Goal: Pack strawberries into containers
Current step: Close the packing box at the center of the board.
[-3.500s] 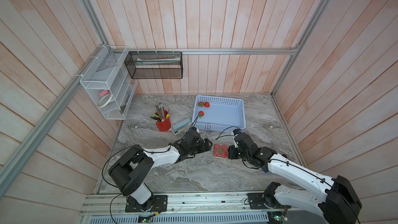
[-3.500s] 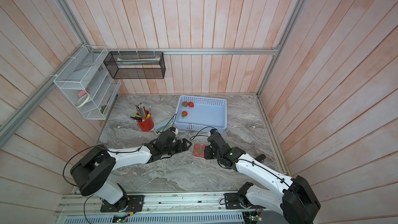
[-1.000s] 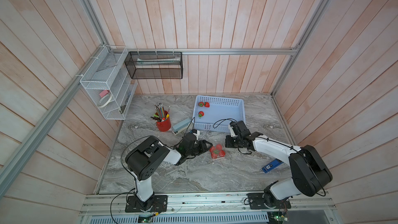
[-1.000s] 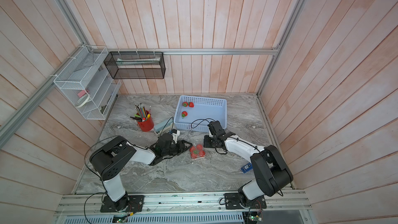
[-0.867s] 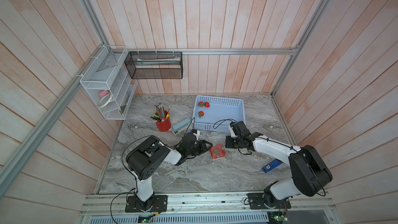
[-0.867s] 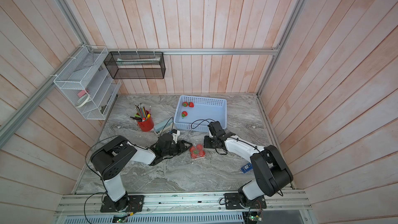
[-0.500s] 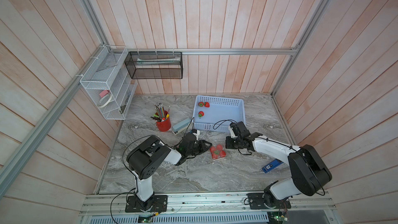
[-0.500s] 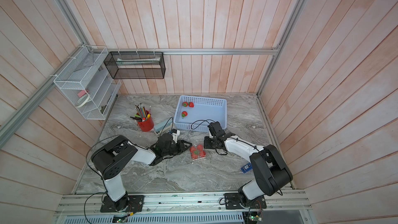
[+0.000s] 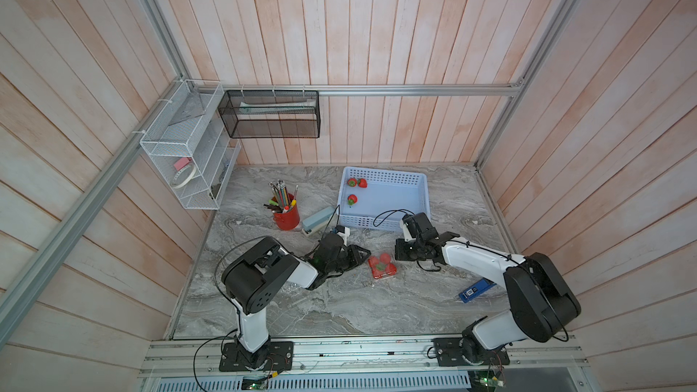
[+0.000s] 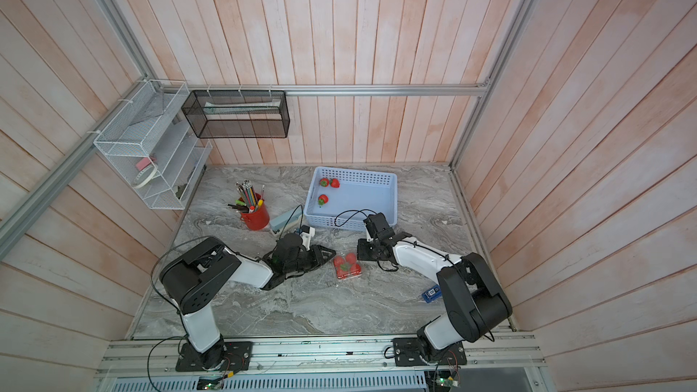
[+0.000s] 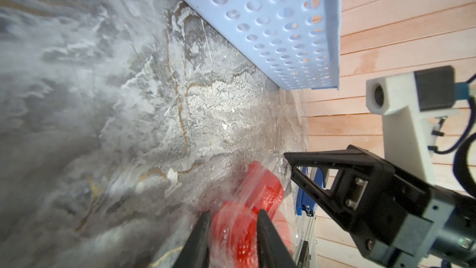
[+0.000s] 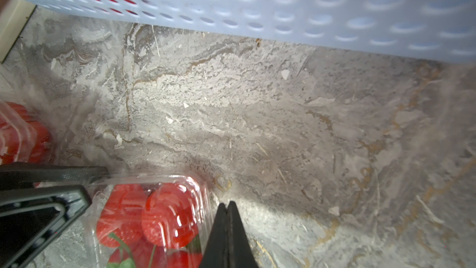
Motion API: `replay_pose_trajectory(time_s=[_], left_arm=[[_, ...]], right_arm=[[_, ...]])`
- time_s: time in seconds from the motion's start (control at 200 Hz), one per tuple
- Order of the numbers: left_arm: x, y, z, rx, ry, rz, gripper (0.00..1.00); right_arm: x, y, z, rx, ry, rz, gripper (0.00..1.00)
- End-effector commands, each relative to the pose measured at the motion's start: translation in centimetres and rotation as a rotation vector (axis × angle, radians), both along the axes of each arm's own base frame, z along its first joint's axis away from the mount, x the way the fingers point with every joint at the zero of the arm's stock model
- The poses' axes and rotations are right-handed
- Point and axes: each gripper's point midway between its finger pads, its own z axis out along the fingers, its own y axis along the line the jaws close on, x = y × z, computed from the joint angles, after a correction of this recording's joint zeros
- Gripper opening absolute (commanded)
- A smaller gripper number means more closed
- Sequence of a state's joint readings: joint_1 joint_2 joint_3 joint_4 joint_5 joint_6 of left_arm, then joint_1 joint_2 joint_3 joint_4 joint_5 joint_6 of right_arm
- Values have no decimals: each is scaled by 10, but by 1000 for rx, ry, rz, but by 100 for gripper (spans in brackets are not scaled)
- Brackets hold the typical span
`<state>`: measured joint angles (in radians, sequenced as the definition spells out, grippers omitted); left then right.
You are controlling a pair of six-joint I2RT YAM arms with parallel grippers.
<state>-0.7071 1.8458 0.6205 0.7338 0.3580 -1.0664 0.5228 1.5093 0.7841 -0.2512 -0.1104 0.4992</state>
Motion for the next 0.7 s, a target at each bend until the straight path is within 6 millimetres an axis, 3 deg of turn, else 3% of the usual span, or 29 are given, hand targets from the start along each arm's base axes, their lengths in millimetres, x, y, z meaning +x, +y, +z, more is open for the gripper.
replay_pose_trajectory(time_s=[0.0,0.195,0.37,0.46,0.575,0.695], left_arm=[[-4,7,-19,48,26,13,30],[-6,6,-21,56,27,12,29],[-10,10,-15,48,29,21,62],[-14,11,-12,55,23,28,72],[-19,8,-10,53,19,17,79],[-20,1,-12,60,15,2,80]], right_arm=[[-4,-5,-10,-28,24,3,3],[-5,-5,-11,-28,27,6,3],[-6,-5,-10,-20,25,6,3],[-7,-5,-9,-20,24,6,3],[-8,-6,-8,-18,23,6,3],[-8,-6,-6,-16,19,4,3]])
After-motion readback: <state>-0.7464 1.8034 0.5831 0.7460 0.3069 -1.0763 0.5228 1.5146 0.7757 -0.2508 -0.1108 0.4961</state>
